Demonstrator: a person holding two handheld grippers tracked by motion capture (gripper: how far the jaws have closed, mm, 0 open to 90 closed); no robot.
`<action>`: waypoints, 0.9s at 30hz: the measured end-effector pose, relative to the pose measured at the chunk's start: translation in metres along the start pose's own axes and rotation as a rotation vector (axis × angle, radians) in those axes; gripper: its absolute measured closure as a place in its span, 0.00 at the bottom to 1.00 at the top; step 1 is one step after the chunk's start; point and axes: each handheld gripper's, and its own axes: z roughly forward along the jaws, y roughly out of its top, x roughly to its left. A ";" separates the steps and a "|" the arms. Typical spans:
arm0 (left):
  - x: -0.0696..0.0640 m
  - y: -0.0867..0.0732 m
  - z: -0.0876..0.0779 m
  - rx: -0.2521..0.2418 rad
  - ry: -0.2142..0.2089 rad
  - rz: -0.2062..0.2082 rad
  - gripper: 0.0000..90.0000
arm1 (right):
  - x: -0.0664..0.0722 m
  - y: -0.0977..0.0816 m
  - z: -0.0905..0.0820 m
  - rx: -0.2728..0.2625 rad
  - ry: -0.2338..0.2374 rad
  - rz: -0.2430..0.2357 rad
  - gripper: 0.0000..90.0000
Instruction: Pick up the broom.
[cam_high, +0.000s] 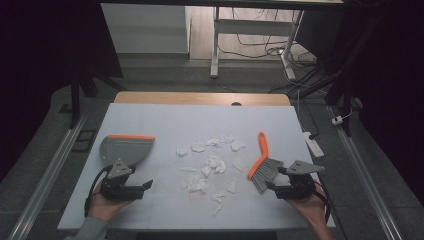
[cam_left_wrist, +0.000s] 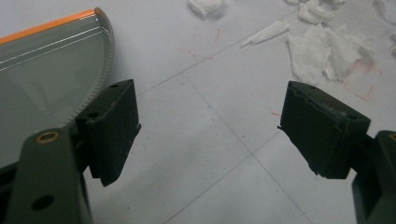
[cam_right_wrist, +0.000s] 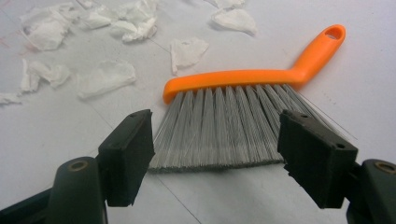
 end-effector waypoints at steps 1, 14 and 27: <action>0.000 0.000 0.000 0.000 0.000 0.000 0.23 | 0.000 0.000 0.000 0.002 -0.002 -0.006 0.30; -0.001 0.001 0.001 0.000 0.010 0.013 0.23 | 0.001 -0.003 -0.002 0.001 -0.010 0.000 0.30; -0.005 0.000 0.004 0.003 -0.001 0.033 0.23 | 0.016 0.009 -0.001 0.048 -0.039 0.004 0.32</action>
